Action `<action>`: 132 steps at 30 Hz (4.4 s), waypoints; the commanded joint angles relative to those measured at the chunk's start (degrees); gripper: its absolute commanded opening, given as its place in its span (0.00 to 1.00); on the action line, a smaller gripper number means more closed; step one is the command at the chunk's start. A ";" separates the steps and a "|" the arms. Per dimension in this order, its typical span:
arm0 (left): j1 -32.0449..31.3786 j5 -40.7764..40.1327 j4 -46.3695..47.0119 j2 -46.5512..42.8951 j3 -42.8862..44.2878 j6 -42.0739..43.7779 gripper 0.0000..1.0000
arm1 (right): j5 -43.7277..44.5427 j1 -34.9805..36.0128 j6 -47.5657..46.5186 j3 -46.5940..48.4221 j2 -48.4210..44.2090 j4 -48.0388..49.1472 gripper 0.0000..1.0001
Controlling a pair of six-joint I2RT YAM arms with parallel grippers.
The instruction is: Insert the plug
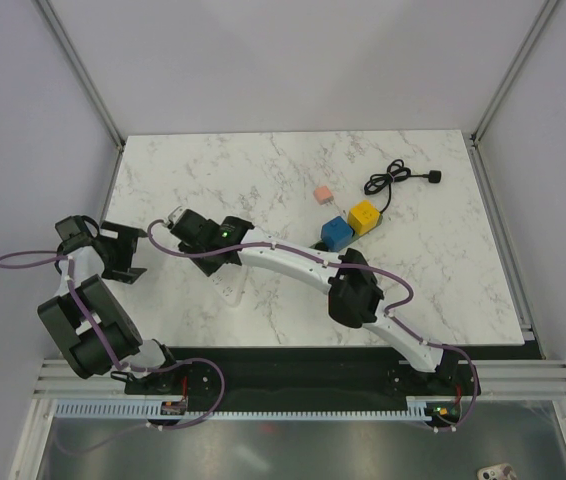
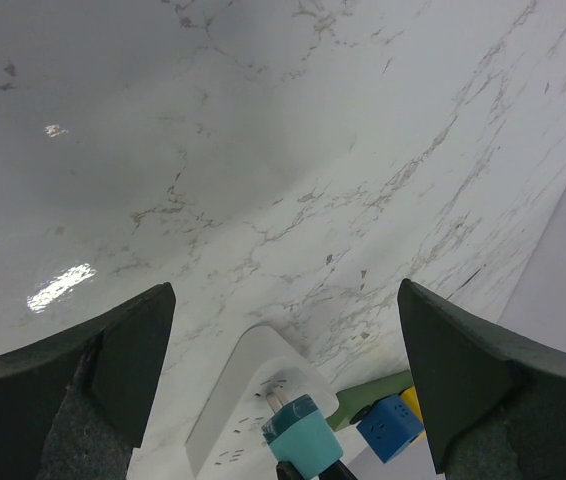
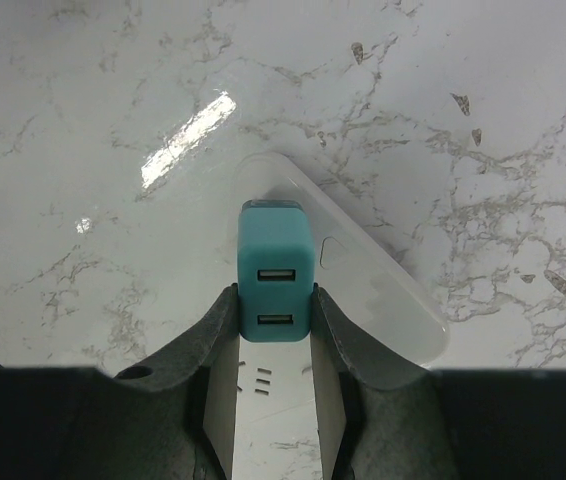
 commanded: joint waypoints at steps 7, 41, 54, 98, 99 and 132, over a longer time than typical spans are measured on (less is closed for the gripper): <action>0.54 -0.46 -0.04 -0.07 -0.09 0.18 0.99 | 0.60 -1.07 0.60 2.44 1.95 -2.32 0.00; 0.98 0.06 0.14 0.11 -0.18 0.09 0.99 | -0.90 -1.43 1.04 1.30 -0.34 -4.61 0.00; 0.99 0.06 0.23 0.02 -0.18 0.01 0.99 | 1.73 -0.72 0.77 2.09 1.95 -5.13 0.00; 6.08 14.54 9.18 -4.89 -9.31 2.64 0.76 | 0.61 0.16 -3.09 3.32 7.58 -1.45 0.18; 6.17 15.26 9.54 -5.07 -10.19 2.64 0.75 | 0.25 0.07 -3.09 2.27 6.70 -0.05 0.20; -14.22 4.82 15.07 7.49 -7.38 -2.63 0.02 | 0.33 -0.90 -5.55 -4.07 1.86 3.83 0.00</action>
